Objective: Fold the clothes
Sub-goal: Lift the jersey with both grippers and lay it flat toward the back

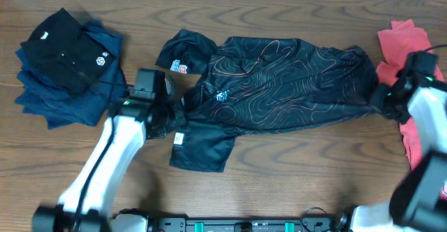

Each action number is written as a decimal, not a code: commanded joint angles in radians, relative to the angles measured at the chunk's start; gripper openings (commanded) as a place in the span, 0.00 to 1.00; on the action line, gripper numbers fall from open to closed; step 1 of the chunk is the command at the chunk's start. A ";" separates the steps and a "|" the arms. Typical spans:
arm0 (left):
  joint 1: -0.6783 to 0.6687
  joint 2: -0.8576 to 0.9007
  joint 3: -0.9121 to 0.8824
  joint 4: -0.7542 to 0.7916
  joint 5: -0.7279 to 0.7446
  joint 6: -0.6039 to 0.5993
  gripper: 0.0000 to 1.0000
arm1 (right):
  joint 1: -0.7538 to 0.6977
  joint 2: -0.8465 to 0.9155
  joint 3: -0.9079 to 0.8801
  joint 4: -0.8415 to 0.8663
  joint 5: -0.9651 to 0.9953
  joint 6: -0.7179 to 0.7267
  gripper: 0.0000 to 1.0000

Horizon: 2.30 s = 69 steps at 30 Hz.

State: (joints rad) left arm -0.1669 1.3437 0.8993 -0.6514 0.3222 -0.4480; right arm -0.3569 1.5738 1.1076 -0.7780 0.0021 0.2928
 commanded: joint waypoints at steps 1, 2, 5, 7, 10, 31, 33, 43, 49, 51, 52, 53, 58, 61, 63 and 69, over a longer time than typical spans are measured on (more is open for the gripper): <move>-0.002 -0.145 0.061 -0.003 0.034 0.056 0.06 | 0.005 -0.160 0.005 -0.019 -0.026 0.006 0.01; -0.002 -0.179 0.067 -0.003 0.033 0.062 0.06 | 0.005 -0.187 0.005 -0.020 -0.030 0.006 0.01; 0.009 -0.310 0.093 0.001 0.033 0.077 0.06 | 0.005 -0.326 0.006 -0.018 -0.037 0.006 0.01; 0.024 -0.385 0.111 0.008 0.033 0.077 0.06 | 0.005 -0.402 0.007 -0.010 -0.037 0.006 0.01; 0.053 -0.500 0.137 0.038 0.033 0.077 0.06 | 0.005 -0.531 0.007 0.015 -0.036 0.006 0.01; 0.097 -0.472 0.161 0.239 -0.165 0.078 0.06 | 0.005 -0.616 0.007 0.315 -0.160 0.010 0.01; 0.097 -0.373 0.161 0.269 -0.144 0.079 0.06 | 0.008 -0.528 0.007 0.332 -0.195 0.010 0.01; 0.097 0.154 0.203 0.860 -0.076 0.077 0.06 | 0.122 -0.046 0.020 0.807 -0.180 0.114 0.01; 0.118 0.268 0.489 0.995 -0.106 0.045 0.06 | 0.126 0.012 0.280 0.877 -0.154 0.248 0.01; 0.130 0.283 0.624 0.967 -0.105 0.058 0.06 | 0.125 0.012 0.412 0.805 -0.135 0.211 0.01; 0.138 0.288 0.698 0.935 -0.106 0.077 0.06 | 0.124 0.012 0.483 0.752 -0.119 0.181 0.01; 0.146 0.291 0.760 0.904 -0.106 0.102 0.06 | 0.124 0.012 0.549 0.697 -0.093 0.156 0.01; 0.195 0.291 1.012 0.687 -0.093 0.159 0.06 | 0.124 0.012 0.763 0.457 0.008 0.064 0.01; 0.212 0.287 1.057 0.533 0.006 0.159 0.06 | 0.125 0.012 0.796 0.342 0.047 0.042 0.01; 0.211 0.286 1.057 0.401 0.060 0.159 0.06 | 0.125 0.014 0.794 0.261 0.047 0.023 0.01; 0.203 0.304 1.027 -0.106 0.075 0.165 0.06 | 0.124 0.047 0.766 -0.016 0.083 -0.043 0.01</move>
State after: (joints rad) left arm 0.0319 1.6184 1.9476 -0.6510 0.3733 -0.3046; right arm -0.2287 1.5909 1.8973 -0.7429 0.0124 0.3130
